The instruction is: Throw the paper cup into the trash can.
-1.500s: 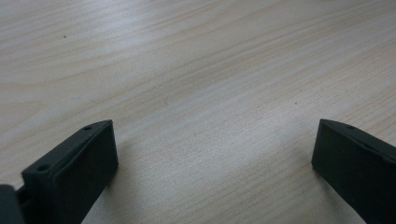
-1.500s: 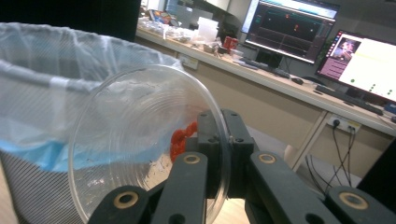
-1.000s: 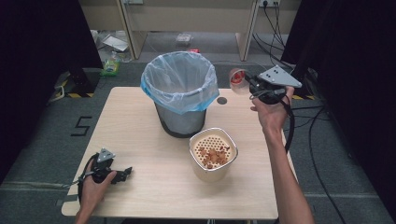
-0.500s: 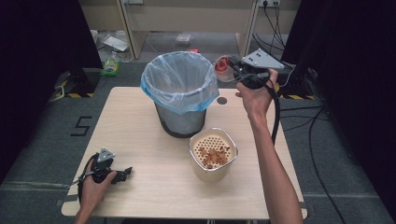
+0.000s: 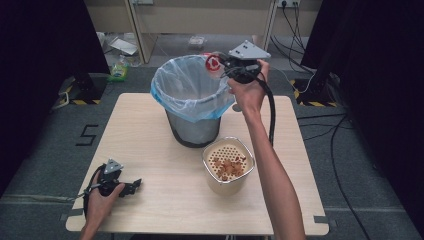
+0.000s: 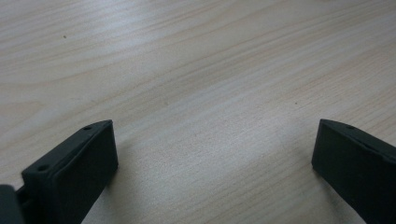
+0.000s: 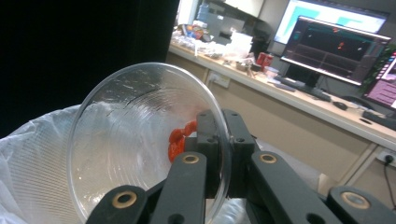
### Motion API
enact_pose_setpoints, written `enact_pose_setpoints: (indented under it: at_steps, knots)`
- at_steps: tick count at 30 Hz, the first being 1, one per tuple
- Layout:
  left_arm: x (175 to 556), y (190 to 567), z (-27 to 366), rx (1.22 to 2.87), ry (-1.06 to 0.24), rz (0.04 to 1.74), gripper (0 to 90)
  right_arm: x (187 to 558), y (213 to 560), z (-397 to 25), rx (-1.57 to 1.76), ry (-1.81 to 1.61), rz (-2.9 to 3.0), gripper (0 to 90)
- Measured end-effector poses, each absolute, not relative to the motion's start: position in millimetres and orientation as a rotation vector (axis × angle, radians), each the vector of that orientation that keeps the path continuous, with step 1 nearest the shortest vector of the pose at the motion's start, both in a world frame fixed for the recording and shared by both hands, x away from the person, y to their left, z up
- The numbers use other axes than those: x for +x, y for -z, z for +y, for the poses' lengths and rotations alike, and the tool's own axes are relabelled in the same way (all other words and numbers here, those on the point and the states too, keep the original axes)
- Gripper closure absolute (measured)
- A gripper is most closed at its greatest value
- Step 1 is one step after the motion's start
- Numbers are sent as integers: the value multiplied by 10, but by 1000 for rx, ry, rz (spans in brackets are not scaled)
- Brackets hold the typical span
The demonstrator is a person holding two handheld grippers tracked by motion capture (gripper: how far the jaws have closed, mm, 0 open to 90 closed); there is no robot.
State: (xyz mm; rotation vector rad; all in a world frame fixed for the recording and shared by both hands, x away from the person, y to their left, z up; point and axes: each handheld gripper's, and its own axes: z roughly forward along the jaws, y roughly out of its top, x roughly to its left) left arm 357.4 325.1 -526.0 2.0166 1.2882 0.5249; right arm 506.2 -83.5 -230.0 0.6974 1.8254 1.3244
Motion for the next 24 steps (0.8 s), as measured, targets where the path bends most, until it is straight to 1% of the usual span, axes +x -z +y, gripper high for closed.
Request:
enact_pose_setpoints:
  at_steps: [7,9,12,16,20,24]
  knots:
    - [3574,5260,3251,2017,-525,1288,0,5193,2434,-570,708,-1311,1895,853]
    - [3574,5260,3251,2017,-525,1288,0,5254,2506,-463,723,-1308,1927,829]
    - [3574,5260,3251,2017,-525,1288,0,5302,2565,-384,765,-1315,1944,763]
    - [3574,5260,3251,2017,-525,1288,0,5340,2616,-315,827,-1311,1957,632]
    - [3574,5260,3251,2017,-525,1287,0,5322,2600,-328,825,-1315,1948,598]
    - [3573,5260,3251,2018,-524,1286,0,5265,2545,-448,839,-1306,1935,556]
